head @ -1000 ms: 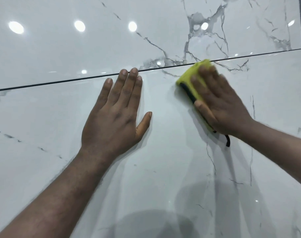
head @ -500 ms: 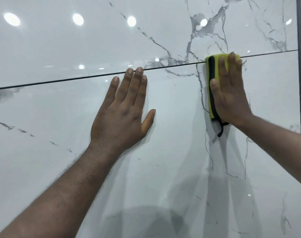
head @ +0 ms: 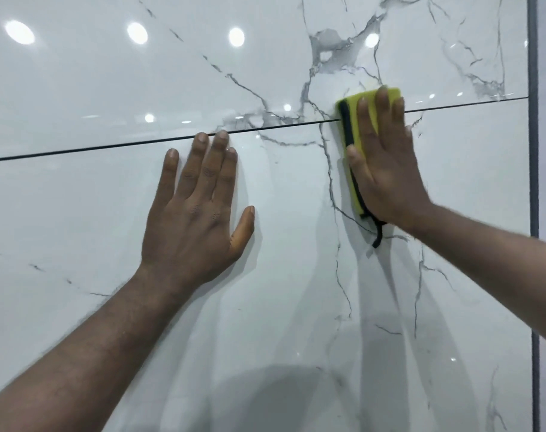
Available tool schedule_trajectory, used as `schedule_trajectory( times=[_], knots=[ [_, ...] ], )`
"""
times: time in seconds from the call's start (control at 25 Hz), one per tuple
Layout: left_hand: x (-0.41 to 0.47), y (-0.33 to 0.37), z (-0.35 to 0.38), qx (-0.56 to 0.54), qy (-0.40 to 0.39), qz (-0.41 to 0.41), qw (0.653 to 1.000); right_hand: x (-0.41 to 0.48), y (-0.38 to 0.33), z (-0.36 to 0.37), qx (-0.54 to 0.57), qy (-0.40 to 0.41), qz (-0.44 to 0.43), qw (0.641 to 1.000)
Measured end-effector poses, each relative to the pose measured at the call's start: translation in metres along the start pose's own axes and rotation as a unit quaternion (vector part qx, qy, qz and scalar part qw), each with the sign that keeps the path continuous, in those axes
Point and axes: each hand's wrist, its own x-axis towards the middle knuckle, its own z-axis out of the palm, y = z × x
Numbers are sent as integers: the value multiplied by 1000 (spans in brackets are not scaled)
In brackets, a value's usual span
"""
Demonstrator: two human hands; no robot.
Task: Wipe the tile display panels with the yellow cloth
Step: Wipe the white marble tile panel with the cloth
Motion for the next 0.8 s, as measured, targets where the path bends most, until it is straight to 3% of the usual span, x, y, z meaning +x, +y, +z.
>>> schedule_trajectory(
  times=[0.12, 0.16, 0.2, 0.32, 0.36, 0.48, 0.52, 0.56, 0.68, 0.72, 0.8],
  knots=[
    [10, 22, 1, -5, 4, 23, 1000, -44, 29, 1, -66, -47, -190, 978],
    [15, 24, 2, -5, 2, 28, 1000, -41, 47, -6, -84, -44, -212, 973],
    [21, 27, 3, -3, 1, 28, 1000, -27, 62, -12, -82, -37, -196, 977],
    [40, 45, 11, -3, 3, 19, 1000, 12, 66, -21, 24, -4, -5, 1000],
    [47, 54, 14, -1, 5, 16, 1000, 10, 60, -17, 26, 2, -9, 1000],
    [64, 78, 21, 1, 18, 18, 1000, -25, 83, -5, -61, -21, -238, 969],
    [69, 83, 23, 0, 24, 18, 1000, -26, 98, -9, -74, -20, -265, 961],
    [74, 88, 27, -1, 29, 14, 999, -19, 112, -14, -69, -11, -239, 969],
    [85, 103, 40, 5, 21, -8, 1000, 11, 118, -22, 29, 19, -43, 998],
    [87, 108, 44, 12, 16, -13, 1000, 14, 116, -20, 35, 23, -35, 999],
    [86, 113, 48, 36, 7, -9, 999, 0, 120, -11, -5, 24, -116, 993]
  ],
)
